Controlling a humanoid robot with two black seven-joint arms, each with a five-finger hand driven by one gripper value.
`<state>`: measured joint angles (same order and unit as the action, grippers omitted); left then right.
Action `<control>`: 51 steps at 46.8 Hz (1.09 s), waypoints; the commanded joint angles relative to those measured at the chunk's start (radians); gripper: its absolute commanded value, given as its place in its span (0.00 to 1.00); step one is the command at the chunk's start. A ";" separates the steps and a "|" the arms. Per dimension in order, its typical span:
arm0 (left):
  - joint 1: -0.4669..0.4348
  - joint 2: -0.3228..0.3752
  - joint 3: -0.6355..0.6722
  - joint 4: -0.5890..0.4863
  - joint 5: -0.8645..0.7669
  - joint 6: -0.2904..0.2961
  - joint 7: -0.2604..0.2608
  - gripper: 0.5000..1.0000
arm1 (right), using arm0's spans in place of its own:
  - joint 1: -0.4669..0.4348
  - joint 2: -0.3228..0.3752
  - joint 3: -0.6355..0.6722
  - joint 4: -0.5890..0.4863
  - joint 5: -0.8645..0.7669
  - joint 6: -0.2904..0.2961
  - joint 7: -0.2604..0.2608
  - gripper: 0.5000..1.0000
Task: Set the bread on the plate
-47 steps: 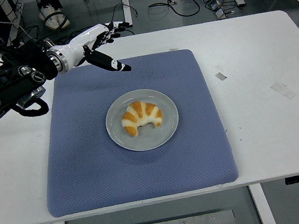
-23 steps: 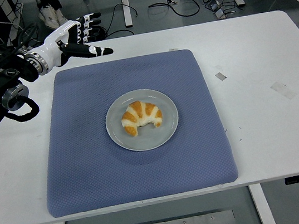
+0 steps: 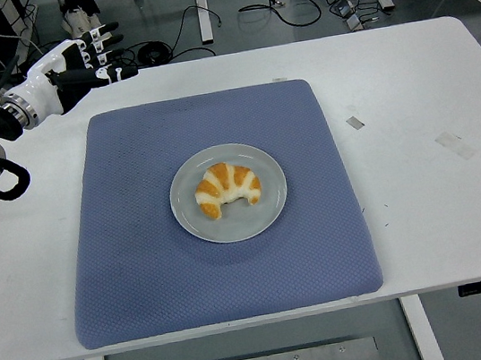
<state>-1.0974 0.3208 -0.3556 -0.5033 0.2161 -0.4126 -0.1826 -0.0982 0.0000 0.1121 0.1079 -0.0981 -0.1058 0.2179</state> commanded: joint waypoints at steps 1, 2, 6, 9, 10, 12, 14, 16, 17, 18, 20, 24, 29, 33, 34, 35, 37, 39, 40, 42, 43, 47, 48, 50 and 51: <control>0.027 -0.005 -0.017 0.003 -0.007 0.001 -0.001 0.96 | 0.000 0.000 0.001 0.003 0.000 0.000 0.000 1.00; 0.033 -0.008 -0.025 0.005 -0.012 0.003 -0.001 0.96 | 0.002 0.000 0.001 0.003 0.000 0.000 0.000 1.00; 0.057 -0.029 -0.075 0.008 -0.035 0.003 -0.005 0.96 | 0.002 0.000 0.000 0.003 0.000 0.001 0.000 1.00; 0.073 -0.032 -0.121 0.009 -0.050 0.003 -0.005 0.96 | -0.001 0.000 0.000 0.000 0.000 0.000 0.000 1.00; 0.079 -0.032 -0.135 0.011 -0.057 0.003 -0.005 0.96 | -0.001 0.000 0.000 0.000 0.000 0.000 0.000 1.00; 0.090 -0.034 -0.166 0.020 -0.064 0.003 -0.006 0.97 | -0.001 0.000 0.000 0.000 0.000 0.000 0.000 1.00; 0.100 -0.037 -0.196 0.031 -0.070 0.001 -0.009 0.96 | -0.001 0.000 0.001 0.001 -0.002 0.000 0.000 1.00; 0.109 -0.042 -0.223 0.040 -0.073 0.001 -0.020 0.97 | 0.000 0.000 0.003 0.004 0.000 0.001 0.000 1.00; 0.113 -0.045 -0.233 0.045 -0.075 0.001 -0.024 0.97 | -0.001 0.000 0.003 0.006 0.000 0.001 0.000 1.00; 0.116 -0.049 -0.240 0.046 -0.075 0.001 -0.031 0.96 | 0.000 0.000 0.003 0.006 0.000 0.001 0.000 1.00; 0.122 -0.057 -0.249 0.048 -0.077 0.001 -0.037 0.96 | 0.000 0.000 0.003 0.006 0.000 0.003 0.000 1.00; 0.125 -0.059 -0.258 0.054 -0.080 0.003 -0.038 0.96 | 0.002 0.000 0.001 0.006 0.000 0.003 0.000 1.00; 0.131 -0.059 -0.270 0.065 -0.098 0.001 -0.038 0.96 | 0.002 0.000 -0.002 0.004 -0.002 0.003 0.000 1.00; 0.139 -0.060 -0.270 0.077 -0.100 0.001 -0.038 0.97 | 0.002 0.000 -0.002 0.006 -0.002 0.003 0.000 1.00; 0.140 -0.062 -0.270 0.080 -0.100 0.001 -0.038 0.96 | 0.002 0.000 -0.002 0.006 -0.002 0.003 0.000 1.00; 0.140 -0.062 -0.270 0.081 -0.100 0.001 -0.038 0.96 | 0.000 0.000 -0.002 0.006 -0.002 0.003 0.000 1.00; 0.140 -0.063 -0.272 0.083 -0.100 0.001 -0.038 0.96 | 0.000 0.000 -0.002 0.006 -0.002 0.003 0.000 1.00; 0.140 -0.066 -0.272 0.083 -0.101 0.001 -0.038 0.96 | 0.000 0.000 -0.002 0.006 -0.002 0.003 0.000 1.00; 0.140 -0.066 -0.272 0.083 -0.100 0.001 -0.038 0.96 | 0.000 0.000 -0.002 0.006 -0.002 0.003 0.000 1.00; 0.140 -0.068 -0.272 0.083 -0.100 0.001 -0.038 0.96 | 0.000 0.000 -0.002 0.006 -0.002 0.003 0.000 1.00; 0.140 -0.068 -0.272 0.083 -0.101 0.001 -0.038 0.96 | 0.000 0.000 0.000 0.006 -0.002 0.003 0.000 1.00; 0.142 -0.069 -0.272 0.085 -0.100 0.001 -0.038 0.96 | 0.000 0.000 0.000 0.006 -0.002 0.003 0.000 1.00; 0.142 -0.069 -0.272 0.085 -0.101 0.001 -0.038 0.97 | 0.000 0.000 0.000 0.006 -0.002 0.003 0.000 1.00; 0.142 -0.069 -0.272 0.085 -0.100 0.001 -0.038 0.97 | -0.001 0.000 0.000 0.006 -0.002 0.003 0.000 1.00; 0.142 -0.069 -0.272 0.085 -0.101 0.001 -0.040 0.96 | -0.001 0.000 0.000 0.006 -0.002 0.003 0.000 1.00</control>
<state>-0.9558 0.2516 -0.6275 -0.4189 0.1154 -0.4112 -0.2209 -0.0987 0.0000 0.1117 0.1135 -0.0998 -0.1025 0.2179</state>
